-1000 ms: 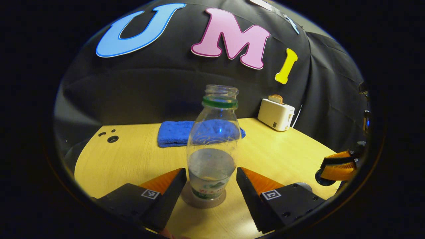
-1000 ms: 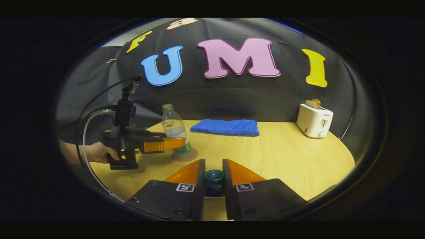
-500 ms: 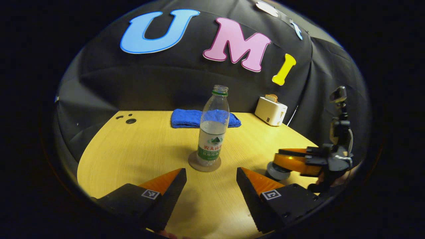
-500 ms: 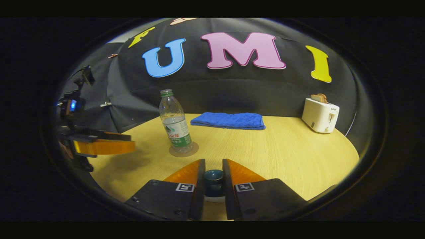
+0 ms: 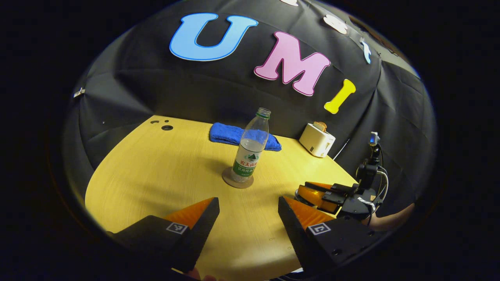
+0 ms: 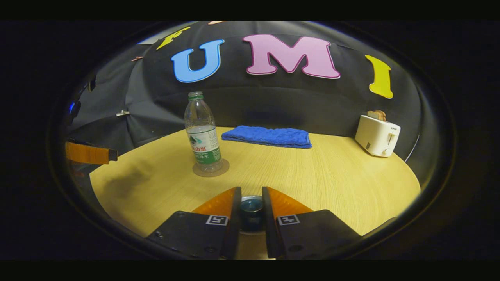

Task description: Open the teacup lid with one hand, grasp the water bottle and pour water into the teacup with the other hand; after pouring, place the water bottle on the coaster and then close the teacup lid.

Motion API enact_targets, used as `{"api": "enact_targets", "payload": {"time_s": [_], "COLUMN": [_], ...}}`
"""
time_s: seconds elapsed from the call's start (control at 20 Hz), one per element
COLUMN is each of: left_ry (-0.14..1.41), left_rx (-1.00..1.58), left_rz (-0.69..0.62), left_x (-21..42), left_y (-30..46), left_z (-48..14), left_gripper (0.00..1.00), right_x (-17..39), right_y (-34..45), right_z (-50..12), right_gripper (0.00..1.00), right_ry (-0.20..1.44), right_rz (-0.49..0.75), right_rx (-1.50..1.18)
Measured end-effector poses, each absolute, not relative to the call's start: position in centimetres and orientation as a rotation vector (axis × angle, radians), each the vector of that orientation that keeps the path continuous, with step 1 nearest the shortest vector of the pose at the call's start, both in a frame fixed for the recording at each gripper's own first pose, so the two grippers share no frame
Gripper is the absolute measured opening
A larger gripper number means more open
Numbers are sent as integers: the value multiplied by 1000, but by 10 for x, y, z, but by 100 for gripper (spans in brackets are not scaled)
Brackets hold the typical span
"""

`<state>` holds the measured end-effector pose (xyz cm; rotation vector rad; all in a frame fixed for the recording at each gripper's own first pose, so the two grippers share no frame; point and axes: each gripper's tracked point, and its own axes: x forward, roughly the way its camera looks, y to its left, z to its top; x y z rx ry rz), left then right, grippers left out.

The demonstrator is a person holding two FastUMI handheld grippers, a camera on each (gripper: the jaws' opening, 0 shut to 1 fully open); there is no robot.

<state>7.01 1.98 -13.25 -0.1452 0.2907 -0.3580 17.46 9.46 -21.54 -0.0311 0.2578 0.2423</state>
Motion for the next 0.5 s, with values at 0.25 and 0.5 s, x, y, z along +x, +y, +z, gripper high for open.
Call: {"api": "enact_targets", "payload": {"time_s": [0.25, 0.5], "left_ry": [281, 241], "left_rx": [-134, -109], "left_rz": [-373, -340], "left_x": [68, 67], "left_y": [10, 7], "left_z": [-129, -116], "left_gripper": [96, 96], "right_x": [174, 171], "right_y": [96, 90], "right_z": [-214, -193], "right_gripper": [37, 55], "right_ry": [240, 206], "right_rz": [242, 232], "right_rx": [-44, -12]}}
